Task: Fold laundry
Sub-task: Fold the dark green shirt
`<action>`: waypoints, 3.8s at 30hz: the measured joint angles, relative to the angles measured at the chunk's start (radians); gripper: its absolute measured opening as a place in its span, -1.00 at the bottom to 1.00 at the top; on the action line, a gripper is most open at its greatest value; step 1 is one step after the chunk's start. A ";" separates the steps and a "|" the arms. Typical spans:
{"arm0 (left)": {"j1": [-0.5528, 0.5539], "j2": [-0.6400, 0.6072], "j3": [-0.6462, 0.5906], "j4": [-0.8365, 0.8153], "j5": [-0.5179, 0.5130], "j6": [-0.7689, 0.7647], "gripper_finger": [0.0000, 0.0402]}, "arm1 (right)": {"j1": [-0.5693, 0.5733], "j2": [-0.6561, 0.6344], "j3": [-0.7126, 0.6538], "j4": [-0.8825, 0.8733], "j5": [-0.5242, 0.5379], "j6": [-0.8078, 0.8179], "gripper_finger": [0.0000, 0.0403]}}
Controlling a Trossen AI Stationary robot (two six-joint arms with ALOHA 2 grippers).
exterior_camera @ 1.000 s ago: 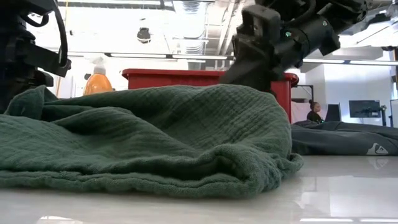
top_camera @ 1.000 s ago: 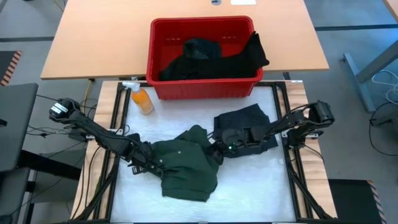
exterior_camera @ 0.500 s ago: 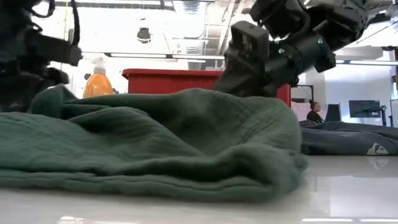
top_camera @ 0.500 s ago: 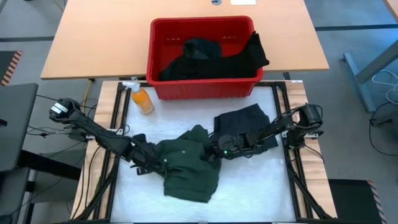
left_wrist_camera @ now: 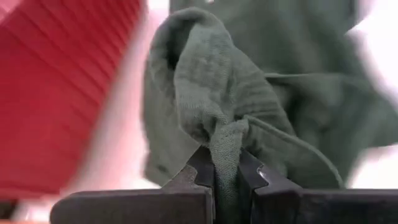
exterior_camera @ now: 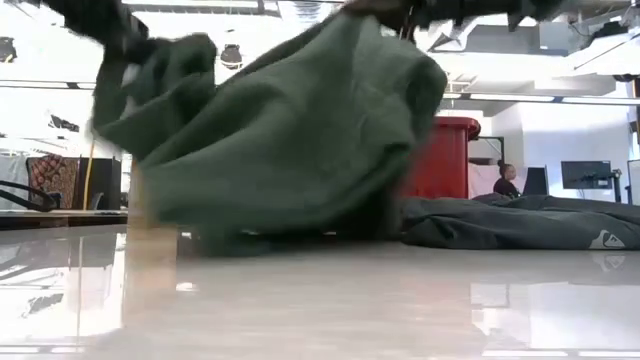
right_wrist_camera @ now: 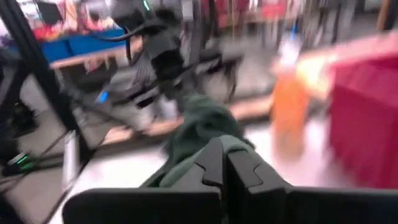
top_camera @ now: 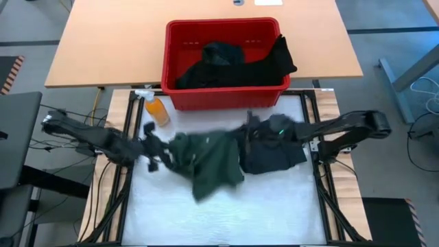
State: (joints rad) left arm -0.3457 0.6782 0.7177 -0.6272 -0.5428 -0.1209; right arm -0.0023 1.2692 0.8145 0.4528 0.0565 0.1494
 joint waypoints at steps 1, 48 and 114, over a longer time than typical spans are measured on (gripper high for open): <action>0.009 -0.058 0.016 0.016 0.008 0.046 -1.00 | -0.010 -0.033 0.007 0.000 0.000 -0.047 -0.92; 0.025 -0.423 -0.239 -0.170 0.792 -0.377 -1.00 | -0.078 0.408 0.290 -0.806 -0.265 0.183 0.07; 0.025 -0.449 -0.235 -0.273 0.866 -0.651 -1.00 | 0.719 0.273 -0.226 -0.051 0.157 1.188 -0.39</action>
State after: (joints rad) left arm -0.3210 0.2295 0.4826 -0.9003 0.3233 -0.7722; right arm 0.7162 1.5426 0.5884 0.4021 0.2139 1.3374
